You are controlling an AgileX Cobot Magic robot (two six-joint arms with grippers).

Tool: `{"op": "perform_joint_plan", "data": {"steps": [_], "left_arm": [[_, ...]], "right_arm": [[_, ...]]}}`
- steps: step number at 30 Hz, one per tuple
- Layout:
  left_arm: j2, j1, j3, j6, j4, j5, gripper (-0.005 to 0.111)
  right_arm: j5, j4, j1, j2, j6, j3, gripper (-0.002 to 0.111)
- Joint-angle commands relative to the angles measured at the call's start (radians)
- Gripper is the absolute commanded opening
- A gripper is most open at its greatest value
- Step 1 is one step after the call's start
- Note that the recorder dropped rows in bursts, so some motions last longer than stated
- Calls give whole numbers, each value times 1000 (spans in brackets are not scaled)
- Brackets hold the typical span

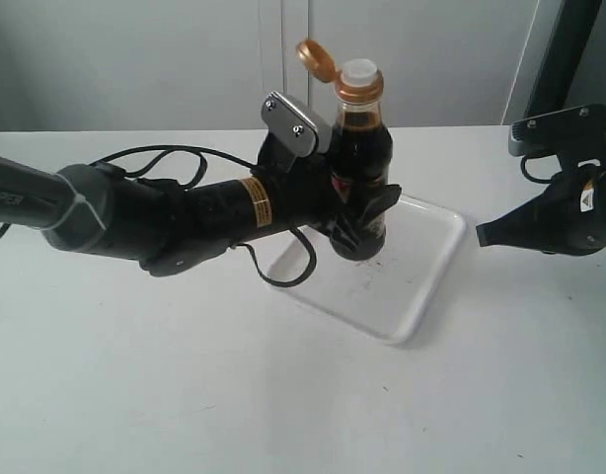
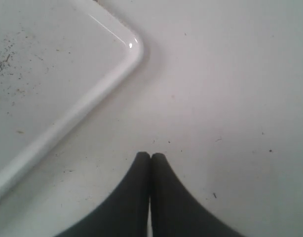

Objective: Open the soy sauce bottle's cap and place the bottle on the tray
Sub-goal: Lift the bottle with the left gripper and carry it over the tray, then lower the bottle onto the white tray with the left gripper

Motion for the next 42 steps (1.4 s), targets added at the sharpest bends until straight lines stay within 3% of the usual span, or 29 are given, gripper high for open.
{"op": "perform_joint_plan", "data": {"steps": [1, 21, 38, 42], "left_arm": [[12, -6, -62, -9, -28, -90, 0], [151, -6, -242, -56, -29, -4, 0], [173, -6, -244, -56, -30, 28, 0], [173, -6, -244, -80, -30, 95, 0]], "right_arm": [[-10, 1, -10, -1, 1, 7, 0], [-29, 1, -10, -1, 1, 7, 0], [-36, 1, -10, -1, 1, 7, 0], [-36, 1, -10, -1, 1, 7, 0]]}}
